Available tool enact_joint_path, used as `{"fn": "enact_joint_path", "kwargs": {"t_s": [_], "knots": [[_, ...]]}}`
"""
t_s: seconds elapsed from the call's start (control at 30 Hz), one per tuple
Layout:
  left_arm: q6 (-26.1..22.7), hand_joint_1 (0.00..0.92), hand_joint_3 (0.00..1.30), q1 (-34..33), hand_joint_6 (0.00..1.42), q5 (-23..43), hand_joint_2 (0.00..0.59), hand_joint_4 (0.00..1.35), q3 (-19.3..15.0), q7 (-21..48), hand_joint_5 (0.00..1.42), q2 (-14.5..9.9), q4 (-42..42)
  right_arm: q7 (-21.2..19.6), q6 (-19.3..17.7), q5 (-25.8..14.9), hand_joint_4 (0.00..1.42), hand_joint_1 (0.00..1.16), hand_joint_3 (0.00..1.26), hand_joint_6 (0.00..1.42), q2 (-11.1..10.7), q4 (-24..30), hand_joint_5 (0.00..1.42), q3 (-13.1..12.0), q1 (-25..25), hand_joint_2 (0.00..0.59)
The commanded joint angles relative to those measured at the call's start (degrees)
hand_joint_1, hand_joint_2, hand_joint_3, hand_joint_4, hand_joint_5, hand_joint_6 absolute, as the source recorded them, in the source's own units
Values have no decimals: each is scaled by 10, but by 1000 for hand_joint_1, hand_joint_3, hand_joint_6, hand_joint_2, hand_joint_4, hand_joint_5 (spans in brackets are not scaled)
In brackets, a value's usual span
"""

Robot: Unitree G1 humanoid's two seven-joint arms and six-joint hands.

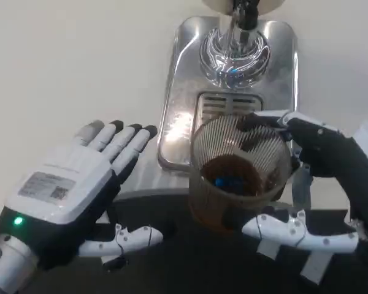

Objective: Grasp the cup under the faucet to collect the drink, then remove the cup.

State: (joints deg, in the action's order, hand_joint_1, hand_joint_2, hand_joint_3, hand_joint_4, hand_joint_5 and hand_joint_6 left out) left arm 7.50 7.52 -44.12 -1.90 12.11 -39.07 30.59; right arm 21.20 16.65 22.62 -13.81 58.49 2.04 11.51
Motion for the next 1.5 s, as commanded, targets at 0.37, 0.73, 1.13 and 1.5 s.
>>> {"fn": "enact_joint_path", "kwargs": {"t_s": [0.37, 0.73, 1.13, 1.5], "knots": [[52, 0, 0, 38, 0, 23, 141, 0, -26, 2, 0, 9, 20, 28, -89, -30, 831, 1162, 800, 1130, 29, 15, 849, -31, 68, 220], [75, 0, 0, 51, 0, 19, 148, 0, -29, -4, 0, 31, 21, 44, -110, -28, 831, 1162, 799, 1149, 53, 15, 850, -32, 93, 219], [76, 0, 0, 46, 0, 21, 146, 0, -34, 5, 0, 29, 12, 52, -138, -16, 831, 1162, 801, 1155, 80, 15, 850, -30, 114, 219], [68, 0, 0, 45, 0, 23, 146, 0, -33, 13, 0, 36, 11, 69, -156, -11, 831, 1162, 807, 1151, 101, 15, 851, -29, 125, 219]]}}
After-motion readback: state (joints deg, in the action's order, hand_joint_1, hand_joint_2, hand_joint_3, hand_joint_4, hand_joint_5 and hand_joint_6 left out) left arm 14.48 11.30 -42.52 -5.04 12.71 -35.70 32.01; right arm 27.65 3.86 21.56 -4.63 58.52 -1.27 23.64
